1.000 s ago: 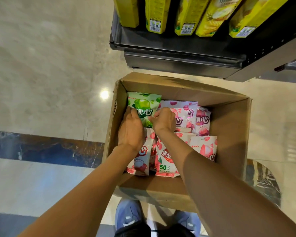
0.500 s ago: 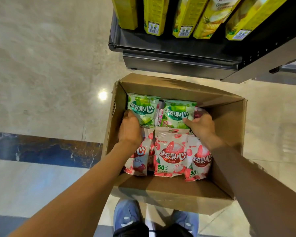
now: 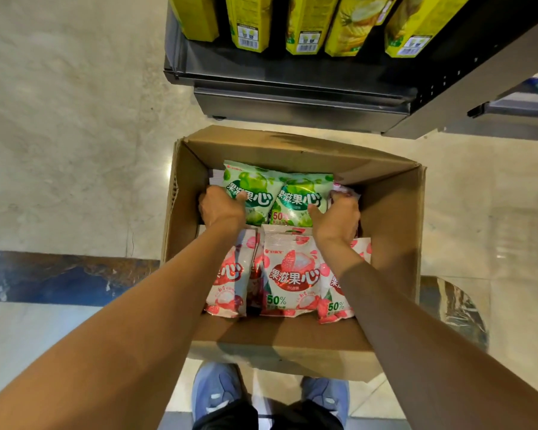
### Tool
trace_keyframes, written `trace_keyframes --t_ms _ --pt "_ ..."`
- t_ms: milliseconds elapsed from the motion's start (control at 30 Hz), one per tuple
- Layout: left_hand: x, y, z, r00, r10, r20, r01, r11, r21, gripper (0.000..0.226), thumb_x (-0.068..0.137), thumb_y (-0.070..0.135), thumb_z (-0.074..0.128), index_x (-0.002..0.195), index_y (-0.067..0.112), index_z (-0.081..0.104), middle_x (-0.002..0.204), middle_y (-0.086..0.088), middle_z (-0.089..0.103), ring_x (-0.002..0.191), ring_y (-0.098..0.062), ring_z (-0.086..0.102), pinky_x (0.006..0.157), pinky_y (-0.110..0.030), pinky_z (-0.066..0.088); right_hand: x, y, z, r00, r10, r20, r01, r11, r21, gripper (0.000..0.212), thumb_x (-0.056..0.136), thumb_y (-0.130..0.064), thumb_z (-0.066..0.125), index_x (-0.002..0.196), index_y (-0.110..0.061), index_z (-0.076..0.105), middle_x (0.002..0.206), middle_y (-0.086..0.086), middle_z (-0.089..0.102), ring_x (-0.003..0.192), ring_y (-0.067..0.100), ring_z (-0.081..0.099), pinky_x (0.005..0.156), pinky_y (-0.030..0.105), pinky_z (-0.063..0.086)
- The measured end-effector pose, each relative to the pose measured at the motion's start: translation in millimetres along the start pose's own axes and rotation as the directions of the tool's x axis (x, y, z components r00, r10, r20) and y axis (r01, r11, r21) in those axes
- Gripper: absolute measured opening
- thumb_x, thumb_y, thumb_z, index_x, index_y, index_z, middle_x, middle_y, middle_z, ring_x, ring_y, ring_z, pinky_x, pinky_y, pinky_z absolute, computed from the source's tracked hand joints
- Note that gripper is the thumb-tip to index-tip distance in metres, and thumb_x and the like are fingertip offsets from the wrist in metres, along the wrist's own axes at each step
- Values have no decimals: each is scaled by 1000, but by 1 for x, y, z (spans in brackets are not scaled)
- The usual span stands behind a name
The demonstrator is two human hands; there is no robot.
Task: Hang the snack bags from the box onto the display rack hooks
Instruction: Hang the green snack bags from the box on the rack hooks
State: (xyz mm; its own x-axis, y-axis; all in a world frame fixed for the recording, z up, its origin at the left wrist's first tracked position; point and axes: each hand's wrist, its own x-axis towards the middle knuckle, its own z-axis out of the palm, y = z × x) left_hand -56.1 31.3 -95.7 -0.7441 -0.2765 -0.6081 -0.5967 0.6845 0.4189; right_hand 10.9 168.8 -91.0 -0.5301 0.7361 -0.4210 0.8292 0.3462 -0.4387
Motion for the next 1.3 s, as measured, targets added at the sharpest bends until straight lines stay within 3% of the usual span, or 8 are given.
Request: trace_keyframes --t_ms 200,367,500,667,767,900,1067,1300 --pt "-2 3 -1 998 65 -19 -65 998 16 36 80 26 73 107 6 60 121 -15 57 117 -31 51 99 -41 43 12 0 3 986 154 68 -166 960 225 41 72 -23 81 103 -2 64 111 14 64 105 29 59 88 36 48" --pt "-3 -4 -9 957 285 54 -290 938 189 35 87 32 64 109 6 54 118 -16 58 117 -34 49 99 -47 40 29 0 -9 963 184 195 -226 948 224 46 74 -23 79 109 1 61 117 16 62 111 30 57 91 35 47" --pt "-3 -8 -18 939 316 132 -318 948 -11 39 88 28 62 115 4 46 118 -14 61 110 -30 59 88 -44 52 29 4 -10 986 139 90 -154 970 189 29 80 -20 74 104 -6 66 112 16 64 102 31 60 79 31 46" --pt "-9 -6 -30 876 451 172 -452 891 -37 39 90 31 58 119 5 50 115 -11 65 105 -23 63 73 -26 50 10 2 -13 996 -14 -87 36 966 258 22 85 -18 68 102 -5 64 108 14 65 102 28 58 73 21 35" --pt "-3 -3 -29 868 422 264 -426 904 -42 41 87 30 64 121 8 55 116 -8 66 106 -21 63 81 -26 50 15 3 -8 988 -29 155 -41 903 427 36 75 -26 77 98 -5 59 103 11 66 97 24 61 84 31 48" --pt "5 7 -22 865 404 296 -428 903 18 45 82 33 69 119 8 59 115 -9 67 107 -23 62 89 -32 50 26 6 2 905 58 422 -214 918 334 54 70 -26 82 113 0 60 108 14 66 102 29 63 90 45 52" --pt "-5 15 -40 818 488 303 -490 868 -74 37 85 33 66 115 12 62 106 -7 71 98 -22 66 86 -43 54 17 -4 -12 881 27 473 -269 849 454 31 91 -16 60 120 -4 57 120 12 63 113 28 58 99 48 45" --pt "-56 43 -109 775 539 329 -444 835 -324 23 90 22 61 112 15 60 106 -5 69 93 -17 69 73 -28 58 -15 -31 -109 874 -73 481 -262 762 592 27 93 -10 55 120 -7 57 118 11 65 105 27 63 93 47 50"
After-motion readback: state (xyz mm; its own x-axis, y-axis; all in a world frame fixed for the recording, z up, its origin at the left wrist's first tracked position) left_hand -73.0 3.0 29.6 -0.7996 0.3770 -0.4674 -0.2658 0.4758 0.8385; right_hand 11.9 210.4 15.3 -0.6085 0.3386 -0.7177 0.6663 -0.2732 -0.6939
